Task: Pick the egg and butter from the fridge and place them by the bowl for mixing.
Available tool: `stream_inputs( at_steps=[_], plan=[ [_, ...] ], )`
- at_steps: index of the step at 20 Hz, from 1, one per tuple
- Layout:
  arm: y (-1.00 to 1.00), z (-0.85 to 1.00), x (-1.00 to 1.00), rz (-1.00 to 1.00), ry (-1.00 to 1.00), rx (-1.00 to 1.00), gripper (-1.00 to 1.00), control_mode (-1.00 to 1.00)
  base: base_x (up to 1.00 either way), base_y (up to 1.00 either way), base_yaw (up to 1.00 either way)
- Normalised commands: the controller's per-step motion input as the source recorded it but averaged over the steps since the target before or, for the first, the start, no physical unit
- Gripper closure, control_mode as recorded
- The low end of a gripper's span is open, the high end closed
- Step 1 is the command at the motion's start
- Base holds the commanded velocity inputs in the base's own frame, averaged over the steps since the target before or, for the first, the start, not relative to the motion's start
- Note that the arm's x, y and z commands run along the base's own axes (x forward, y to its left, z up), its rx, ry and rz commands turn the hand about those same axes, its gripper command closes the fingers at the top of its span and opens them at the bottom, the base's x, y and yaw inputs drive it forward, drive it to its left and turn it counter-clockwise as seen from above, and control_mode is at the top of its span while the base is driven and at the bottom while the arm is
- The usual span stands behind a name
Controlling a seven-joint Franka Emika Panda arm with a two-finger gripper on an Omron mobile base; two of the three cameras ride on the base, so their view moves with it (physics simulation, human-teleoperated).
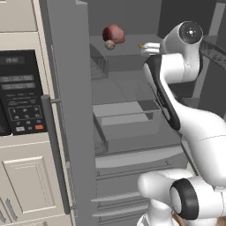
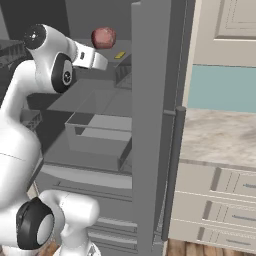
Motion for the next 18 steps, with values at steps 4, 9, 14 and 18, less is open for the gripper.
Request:
stream_inputs(
  at_steps=[4,9,14,18],
  plan=[
    [-0.24,0.0,0.62,0.0,0.0,0.0,-1.0,-1.0,0.0,0.0,0.0],
    [-0.11,0.0,0.54,0.0,0.0,-0.03,-1.0,-1.0,0.0,0.0,0.0],
    [-0.07,0.0,0.69,0.0,0.01,-0.01,-1.0,-1.0,0.0,0.0,0.0],
    [-0.04,-0.04,0.44,0.0,0.03,0.0,-1.0,-1.0,0.0,0.0,0.0]
  ],
)
